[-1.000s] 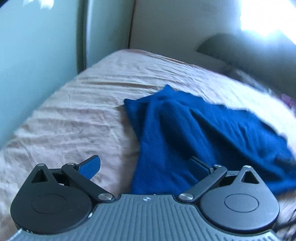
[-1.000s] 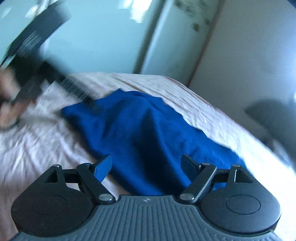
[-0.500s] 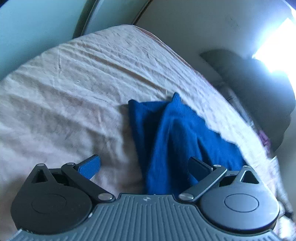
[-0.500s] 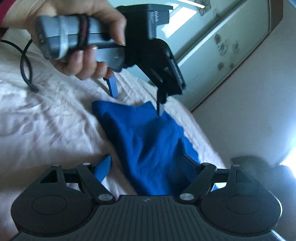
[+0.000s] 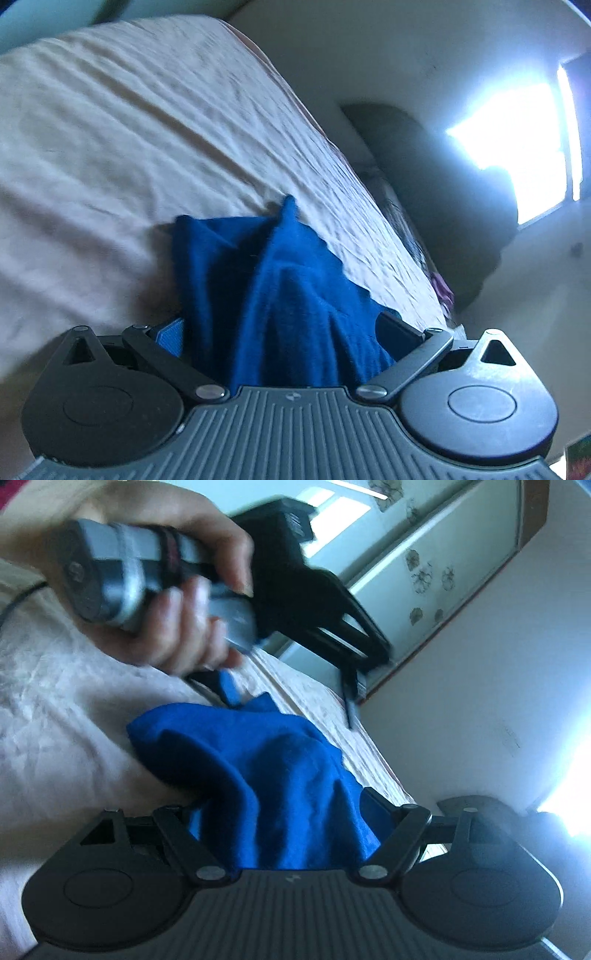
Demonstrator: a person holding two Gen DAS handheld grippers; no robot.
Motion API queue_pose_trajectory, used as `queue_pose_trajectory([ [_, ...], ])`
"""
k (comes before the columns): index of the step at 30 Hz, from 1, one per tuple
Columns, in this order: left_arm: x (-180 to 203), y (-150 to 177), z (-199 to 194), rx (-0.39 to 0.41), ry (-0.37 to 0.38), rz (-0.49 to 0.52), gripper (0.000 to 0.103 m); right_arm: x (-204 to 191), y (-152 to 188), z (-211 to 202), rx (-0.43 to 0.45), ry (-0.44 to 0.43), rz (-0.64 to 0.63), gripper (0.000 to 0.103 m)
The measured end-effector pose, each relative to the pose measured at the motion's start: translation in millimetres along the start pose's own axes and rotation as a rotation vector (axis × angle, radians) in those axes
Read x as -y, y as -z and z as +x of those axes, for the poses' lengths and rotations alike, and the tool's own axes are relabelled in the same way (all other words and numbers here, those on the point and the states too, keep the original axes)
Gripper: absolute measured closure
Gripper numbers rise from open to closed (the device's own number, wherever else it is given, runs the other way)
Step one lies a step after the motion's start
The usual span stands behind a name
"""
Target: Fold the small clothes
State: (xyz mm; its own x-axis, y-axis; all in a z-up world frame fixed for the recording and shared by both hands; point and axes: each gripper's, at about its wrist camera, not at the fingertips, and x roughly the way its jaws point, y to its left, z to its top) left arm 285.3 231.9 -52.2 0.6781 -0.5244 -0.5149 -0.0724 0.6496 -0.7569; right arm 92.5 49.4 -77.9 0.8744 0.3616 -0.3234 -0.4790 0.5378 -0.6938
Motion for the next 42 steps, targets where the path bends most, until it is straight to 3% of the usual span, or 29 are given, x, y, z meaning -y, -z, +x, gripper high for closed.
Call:
queue_pose_trajectory([
  [3,3.5,-6.3,12.0,-0.024,0.021,0.013,0.002,-0.3,-4.6,4.2,0.011,-0.03,-0.004,0.032],
  [5,5.2,-11.1,19.3,-0.03,0.025,0.006,0.003,0.8,-5.8,7.8,0.011,-0.072,0.009,0.047],
  [7,7.9,-16.0,25.5,-0.032,0.014,0.002,0.007,-2.2,-5.6,8.4,0.006,-0.112,0.01,0.074],
  [10,10.6,-20.7,31.6,-0.031,-0.007,0.015,0.013,-10.6,-3.8,2.6,0.021,-0.125,-0.021,0.084],
  [14,19.1,-20.6,39.4,-0.027,-0.031,0.067,0.016,-14.5,-3.5,-2.5,0.028,-0.133,-0.032,0.087],
  [18,21.1,-21.5,41.3,-0.026,-0.045,0.09,0.026,-13.0,-3.2,-2.5,0.029,-0.146,-0.022,0.087],
  [20,21.7,-22.2,43.2,-0.022,-0.066,0.095,0.038,-12.1,-4.2,-1.7,0.028,-0.15,-0.024,0.088],
  [22,22.6,-23.3,43.1,-0.019,-0.11,0.119,0.062,-7.4,-3.4,3.2,0.029,-0.163,-0.027,0.092],
  [23,23.7,-22.7,42.6,-0.02,-0.137,0.137,0.064,-7.3,-3.2,3.4,0.03,-0.166,-0.028,0.093],
  [25,23.2,-21.7,41.3,-0.02,-0.148,0.147,0.08,-5.5,-2.5,2.9,0.033,-0.172,-0.022,0.094],
  [28,28.9,-17.6,38.1,-0.007,-0.168,0.165,0.083,1.4,-1.5,2.1,0.048,-0.182,0.005,0.095],
  [34,56.8,-7.2,34.5,0.023,-0.25,0.294,0.084,18.6,2.3,-5.3,0.07,-0.183,0.067,0.096],
  [42,79.9,-2.8,26.4,0.053,-0.284,0.322,0.085,55.1,10.1,-16.8,0.086,-0.226,0.233,0.096],
])
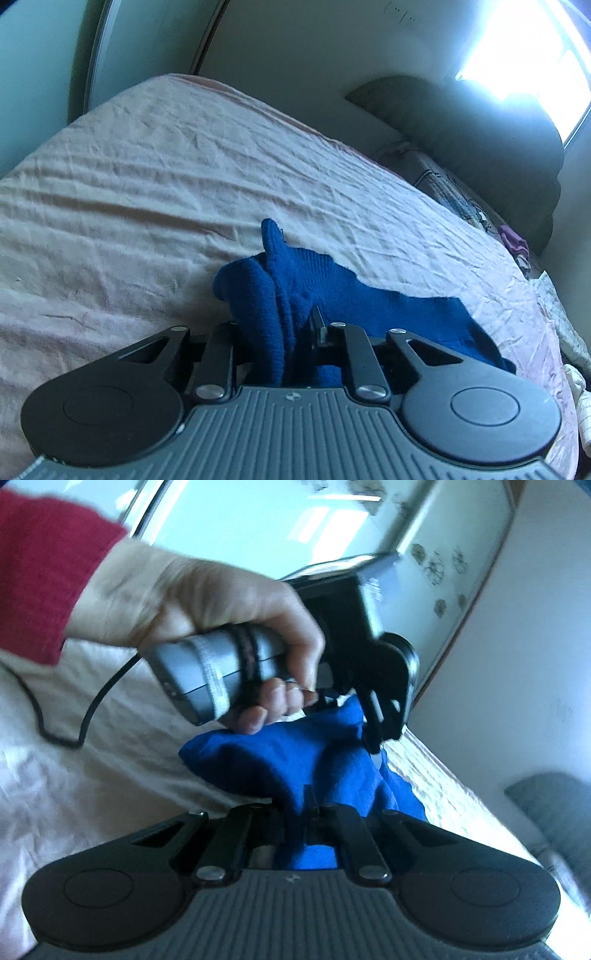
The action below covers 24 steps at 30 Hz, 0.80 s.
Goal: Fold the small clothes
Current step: 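Hold the corner with the left gripper while the right gripper grasps the sweater beside it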
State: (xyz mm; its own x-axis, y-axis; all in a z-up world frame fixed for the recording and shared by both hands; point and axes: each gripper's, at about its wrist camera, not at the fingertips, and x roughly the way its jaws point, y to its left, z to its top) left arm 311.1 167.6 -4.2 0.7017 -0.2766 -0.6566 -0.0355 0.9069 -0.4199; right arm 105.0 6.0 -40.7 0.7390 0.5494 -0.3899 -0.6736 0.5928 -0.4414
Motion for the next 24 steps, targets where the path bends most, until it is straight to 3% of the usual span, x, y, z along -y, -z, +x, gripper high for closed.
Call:
queue_pose_trajectory([
  [8,32.6,-4.2,-14.9,0.034,-0.013,-0.001,0.085,51.8,9.6,-17.3,0.03,-0.074,0.267,0.096],
  [24,104.0,5.8,-15.1,0.051,0.003,0.049,0.085,121.8,47.8,-34.1,0.029,-0.156,0.622,0.096],
])
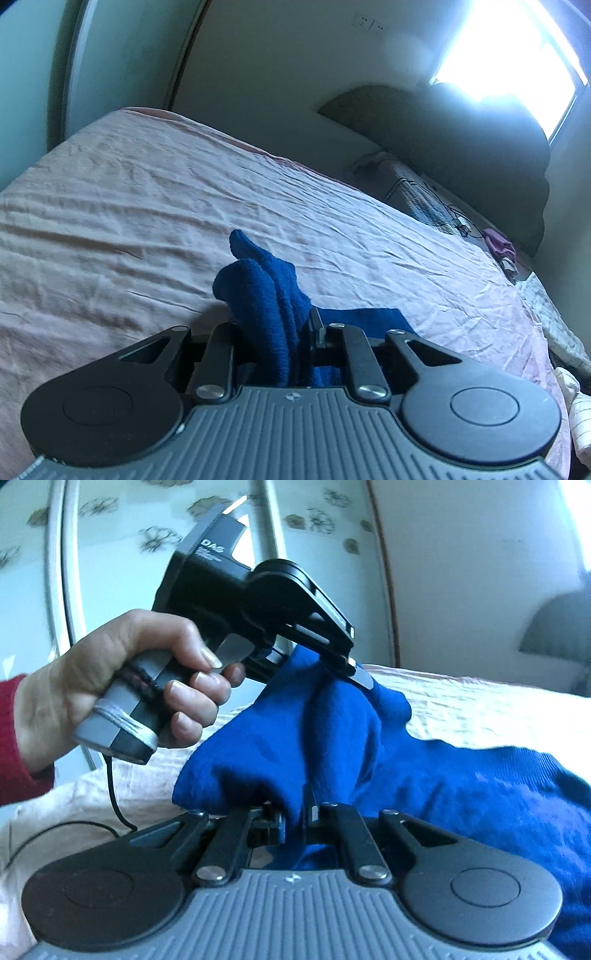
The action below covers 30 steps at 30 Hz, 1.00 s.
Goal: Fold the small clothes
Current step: 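Hold the corner with the left gripper while the right gripper grasps the sweater beside it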
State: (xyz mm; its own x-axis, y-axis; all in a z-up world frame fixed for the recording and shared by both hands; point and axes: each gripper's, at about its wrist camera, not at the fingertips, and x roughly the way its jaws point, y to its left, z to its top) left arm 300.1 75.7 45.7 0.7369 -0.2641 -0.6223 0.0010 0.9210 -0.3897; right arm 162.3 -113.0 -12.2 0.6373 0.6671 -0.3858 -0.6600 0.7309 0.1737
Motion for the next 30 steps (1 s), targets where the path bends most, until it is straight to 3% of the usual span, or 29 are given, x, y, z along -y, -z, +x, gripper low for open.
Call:
queue_pose_trajectory([
  [8,37.2,9.7,12.6,-0.009,-0.002,0.056,0.085,-0.3,3.2,0.9,0.013,0.028,0.054,0.096],
  [30,109.6,32.2,40.4,-0.066,-0.018,0.167,0.085,42.1,18.1,-47.9,0.02,0.033,0.256,0.096],
])
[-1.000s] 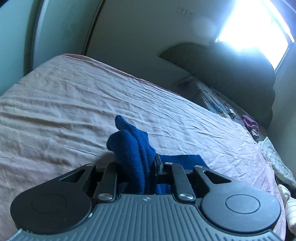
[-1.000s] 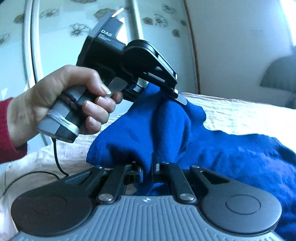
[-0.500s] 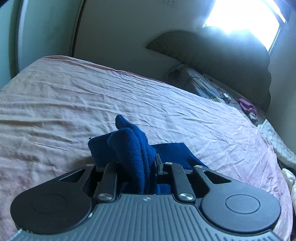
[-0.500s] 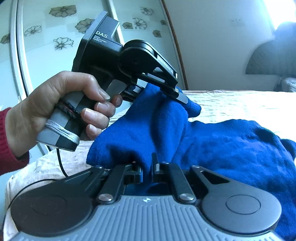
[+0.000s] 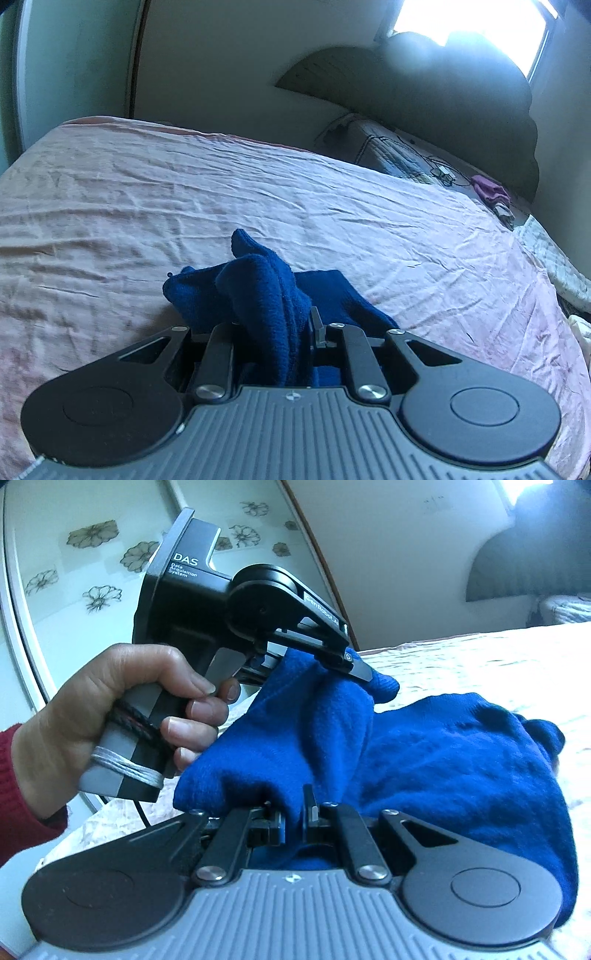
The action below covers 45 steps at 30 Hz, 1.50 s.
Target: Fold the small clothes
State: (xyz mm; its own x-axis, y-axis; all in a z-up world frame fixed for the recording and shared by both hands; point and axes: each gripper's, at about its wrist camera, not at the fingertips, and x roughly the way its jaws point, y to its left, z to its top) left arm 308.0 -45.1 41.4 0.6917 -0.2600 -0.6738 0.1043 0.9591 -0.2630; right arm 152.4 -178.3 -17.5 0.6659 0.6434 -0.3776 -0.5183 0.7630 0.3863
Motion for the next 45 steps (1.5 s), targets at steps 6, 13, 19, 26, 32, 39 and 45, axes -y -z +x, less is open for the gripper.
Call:
queue_pose_trajectory([
  [6,19.7,1.7,11.2,-0.018,0.011,0.011,0.085,22.5,0.4,-12.5,0.005,-0.046,0.134,0.096],
  [13,43.9,8.3,28.6,-0.022,0.003,0.035,0.085,51.8,5.6,-27.2,0.021,-0.042,0.24,0.096],
  [19,64.0,13.4,41.3,-0.011,-0.005,0.06,0.086,68.4,15.6,-35.1,0.027,-0.029,0.298,0.096],
  [26,88.1,17.5,57.1,-0.013,0.01,0.088,0.083,89.3,24.1,-40.2,0.03,-0.025,0.374,0.096],
  [32,100.5,26.5,67.9,0.004,0.003,0.114,0.085,103.2,28.2,-43.1,0.036,-0.021,0.434,0.095],
  [39,107.4,29.2,79.2,-0.031,0.049,0.106,0.067,112.7,32.8,-40.5,0.035,-0.035,0.495,0.095],
  [45,108.3,23.5,79.9,0.016,0.058,0.081,0.045,123.0,40.0,-40.6,0.04,-0.056,0.56,0.095],
])
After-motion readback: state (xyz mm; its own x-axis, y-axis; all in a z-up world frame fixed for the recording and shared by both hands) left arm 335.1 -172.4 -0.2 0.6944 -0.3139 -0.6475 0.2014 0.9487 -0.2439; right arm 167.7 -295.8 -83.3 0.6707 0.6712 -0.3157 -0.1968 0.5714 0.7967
